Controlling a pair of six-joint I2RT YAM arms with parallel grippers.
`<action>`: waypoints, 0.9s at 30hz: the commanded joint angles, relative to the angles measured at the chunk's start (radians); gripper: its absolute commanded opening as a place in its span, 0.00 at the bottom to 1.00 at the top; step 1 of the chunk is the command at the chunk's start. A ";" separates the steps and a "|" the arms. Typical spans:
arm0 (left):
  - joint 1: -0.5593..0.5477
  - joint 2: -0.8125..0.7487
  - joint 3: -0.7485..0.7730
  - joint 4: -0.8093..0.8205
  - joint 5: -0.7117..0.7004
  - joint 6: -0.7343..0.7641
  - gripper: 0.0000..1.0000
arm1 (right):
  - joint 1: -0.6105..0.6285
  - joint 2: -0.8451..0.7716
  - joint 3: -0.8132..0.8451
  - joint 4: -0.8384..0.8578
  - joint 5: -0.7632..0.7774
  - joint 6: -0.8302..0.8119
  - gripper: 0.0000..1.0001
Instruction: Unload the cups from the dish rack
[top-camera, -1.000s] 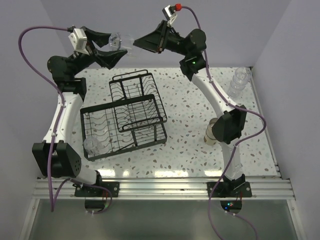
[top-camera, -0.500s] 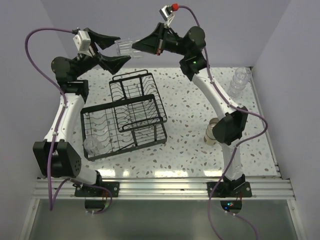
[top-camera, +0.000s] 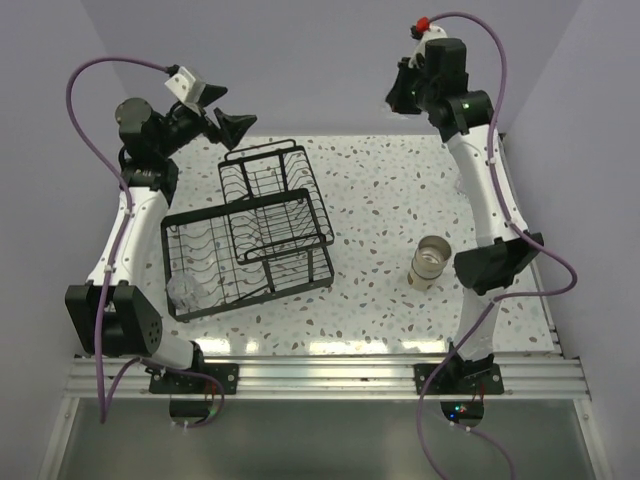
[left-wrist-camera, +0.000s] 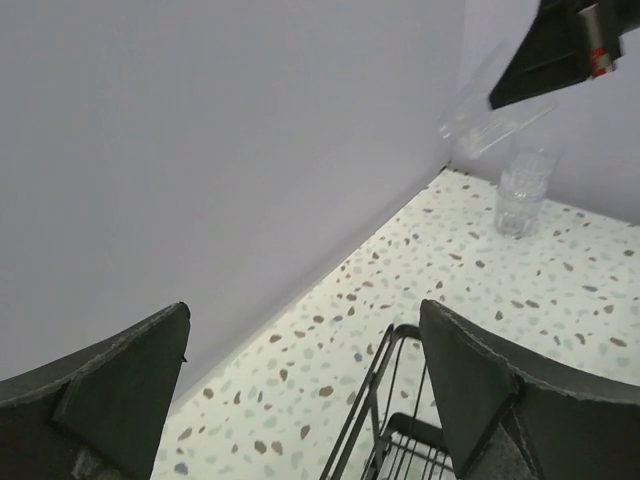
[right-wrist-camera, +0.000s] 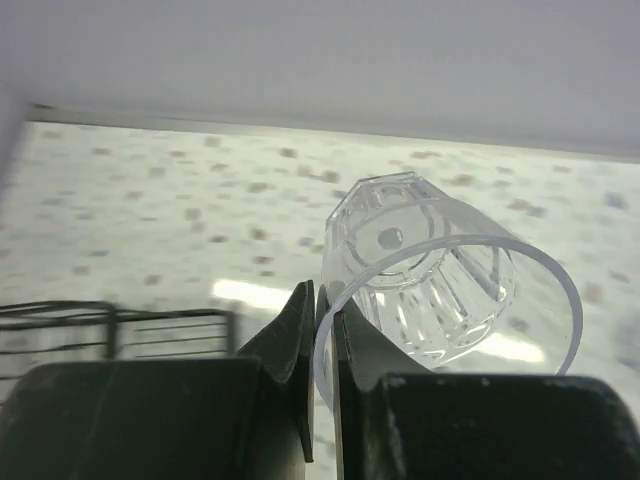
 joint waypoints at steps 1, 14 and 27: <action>0.001 0.002 0.038 -0.185 -0.114 0.198 1.00 | -0.015 -0.052 0.074 -0.248 0.521 -0.329 0.00; 0.009 -0.070 -0.124 -0.170 -0.166 0.304 1.00 | -0.204 0.029 0.049 -0.176 0.727 -0.391 0.00; 0.029 -0.082 -0.184 -0.136 -0.186 0.344 1.00 | -0.238 0.121 -0.008 -0.114 0.647 -0.326 0.00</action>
